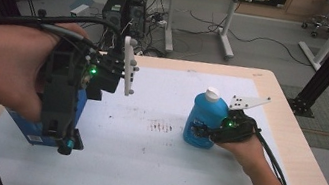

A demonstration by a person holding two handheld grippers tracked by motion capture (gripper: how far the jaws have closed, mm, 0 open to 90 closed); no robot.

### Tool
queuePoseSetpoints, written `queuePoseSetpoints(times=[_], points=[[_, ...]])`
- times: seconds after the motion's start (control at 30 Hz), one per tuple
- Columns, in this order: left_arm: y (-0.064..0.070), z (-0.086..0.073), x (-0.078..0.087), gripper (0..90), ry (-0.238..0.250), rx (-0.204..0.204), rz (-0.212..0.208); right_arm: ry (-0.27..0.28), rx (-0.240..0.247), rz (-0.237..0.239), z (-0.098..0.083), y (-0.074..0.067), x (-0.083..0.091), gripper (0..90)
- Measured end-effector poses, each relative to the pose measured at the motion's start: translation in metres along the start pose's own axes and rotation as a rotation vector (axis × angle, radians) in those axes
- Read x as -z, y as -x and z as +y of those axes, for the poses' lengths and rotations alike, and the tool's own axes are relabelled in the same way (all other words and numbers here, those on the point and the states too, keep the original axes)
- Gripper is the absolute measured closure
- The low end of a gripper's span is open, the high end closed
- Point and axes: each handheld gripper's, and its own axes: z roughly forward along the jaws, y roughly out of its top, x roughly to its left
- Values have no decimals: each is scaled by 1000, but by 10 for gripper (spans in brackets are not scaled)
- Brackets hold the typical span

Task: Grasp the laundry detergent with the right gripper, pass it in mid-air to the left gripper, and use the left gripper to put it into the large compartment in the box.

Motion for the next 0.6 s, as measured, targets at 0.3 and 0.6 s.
queuePoseSetpoints(times=[0.3, 0.6], points=[[0, -1, 0, 18, -1, 3, 0, 1, 51, -9, 0, -1, 1, 425], [1, 1, -1, 18, 3, 5, 0, 6, 64, 1, 5, -8, 4, 439]])
